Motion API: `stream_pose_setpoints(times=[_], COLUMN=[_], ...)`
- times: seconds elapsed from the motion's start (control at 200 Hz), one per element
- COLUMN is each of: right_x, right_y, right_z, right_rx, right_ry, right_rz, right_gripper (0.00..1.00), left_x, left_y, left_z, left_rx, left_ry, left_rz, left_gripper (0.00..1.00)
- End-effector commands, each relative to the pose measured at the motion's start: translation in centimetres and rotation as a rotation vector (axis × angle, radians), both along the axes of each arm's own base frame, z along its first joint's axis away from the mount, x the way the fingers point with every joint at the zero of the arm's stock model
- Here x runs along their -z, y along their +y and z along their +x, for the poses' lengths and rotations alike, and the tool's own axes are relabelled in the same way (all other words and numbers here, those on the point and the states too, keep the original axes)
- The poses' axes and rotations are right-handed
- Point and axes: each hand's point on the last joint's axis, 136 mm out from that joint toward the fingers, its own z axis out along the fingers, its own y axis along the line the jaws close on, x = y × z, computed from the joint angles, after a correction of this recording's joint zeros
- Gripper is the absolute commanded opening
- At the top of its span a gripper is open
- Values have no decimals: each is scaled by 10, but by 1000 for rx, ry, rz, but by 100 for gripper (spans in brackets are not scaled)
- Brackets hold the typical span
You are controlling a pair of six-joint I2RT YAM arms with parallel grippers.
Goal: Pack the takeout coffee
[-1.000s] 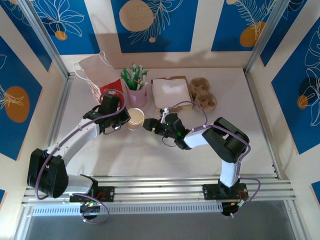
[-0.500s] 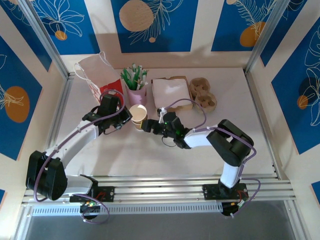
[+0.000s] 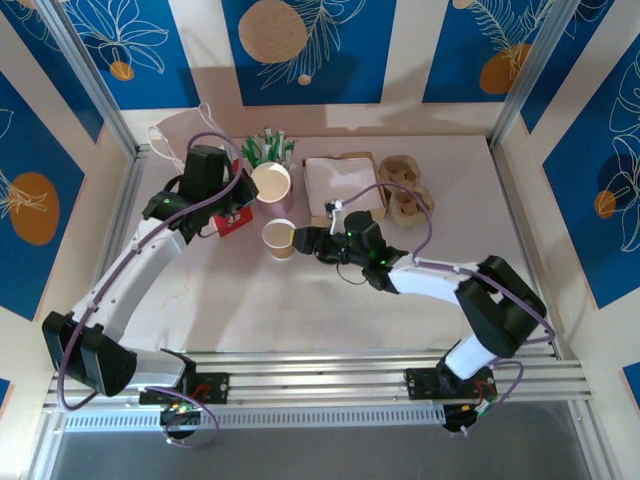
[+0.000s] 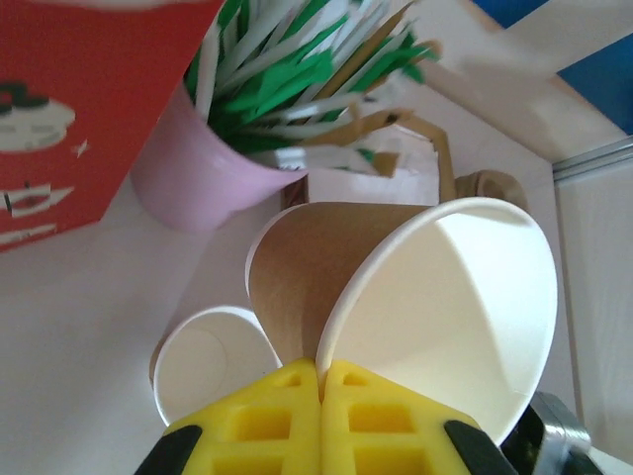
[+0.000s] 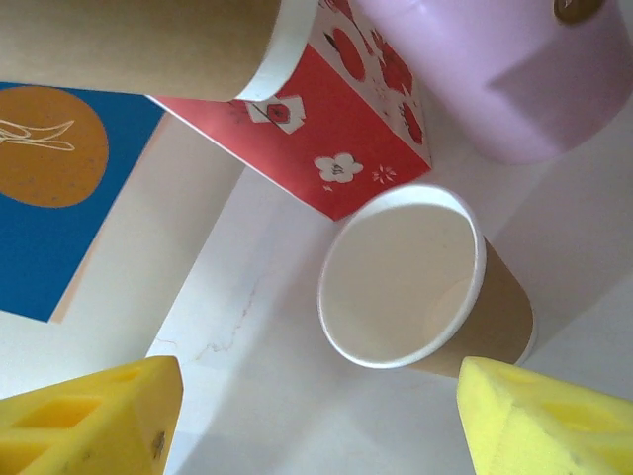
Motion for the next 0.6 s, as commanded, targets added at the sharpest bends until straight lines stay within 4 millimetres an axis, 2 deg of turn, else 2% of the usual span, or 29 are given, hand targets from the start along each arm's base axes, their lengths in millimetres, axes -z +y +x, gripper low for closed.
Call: stream_pose_setpoints(times=[0.0, 0.13, 0.24, 0.415, 0.595], right_x=[-4, 12, 33, 62, 77], right_y=[-29, -68, -88, -90, -87], right_z=[-1, 3, 4, 8, 16], right_rx=[37, 111, 127, 85, 59], right_ry=[42, 161, 231, 352, 377], right_rz=[-141, -345, -478, -602, -710], right_gripper=[75, 80, 82, 85, 87], left_x=[2, 21, 40, 63, 111], left_y=[5, -4, -15, -24, -34], left_z=[-26, -63, -95, -134, -161], left_rx=[62, 140, 206, 285, 349], left_ry=[34, 84, 122, 169, 255], left_rz=[79, 113, 123, 159, 165], left_gripper=[0, 0, 0, 0, 0])
